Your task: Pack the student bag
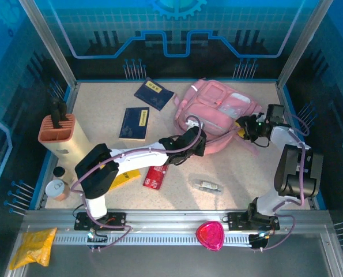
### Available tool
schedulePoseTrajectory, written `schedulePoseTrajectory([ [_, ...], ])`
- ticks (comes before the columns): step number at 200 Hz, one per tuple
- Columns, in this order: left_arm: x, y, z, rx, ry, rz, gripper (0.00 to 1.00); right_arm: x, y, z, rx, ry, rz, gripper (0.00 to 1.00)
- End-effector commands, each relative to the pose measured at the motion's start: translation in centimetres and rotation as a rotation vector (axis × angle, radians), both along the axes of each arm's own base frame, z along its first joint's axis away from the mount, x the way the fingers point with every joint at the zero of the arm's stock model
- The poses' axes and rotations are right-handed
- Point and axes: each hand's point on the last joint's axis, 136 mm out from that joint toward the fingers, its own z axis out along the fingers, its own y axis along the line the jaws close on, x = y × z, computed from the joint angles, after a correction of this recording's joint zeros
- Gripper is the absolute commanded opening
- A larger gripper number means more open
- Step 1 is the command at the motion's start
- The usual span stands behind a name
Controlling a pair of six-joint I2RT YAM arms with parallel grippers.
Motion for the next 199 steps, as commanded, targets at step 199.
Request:
schedulePoseTrajectory([
  [199, -2.0, -3.0, 1.8, -0.056, 0.025, -0.068, 0.00, -6.6, 11.1, -2.1, 0.020, 0.055, 0.214, 0.40],
])
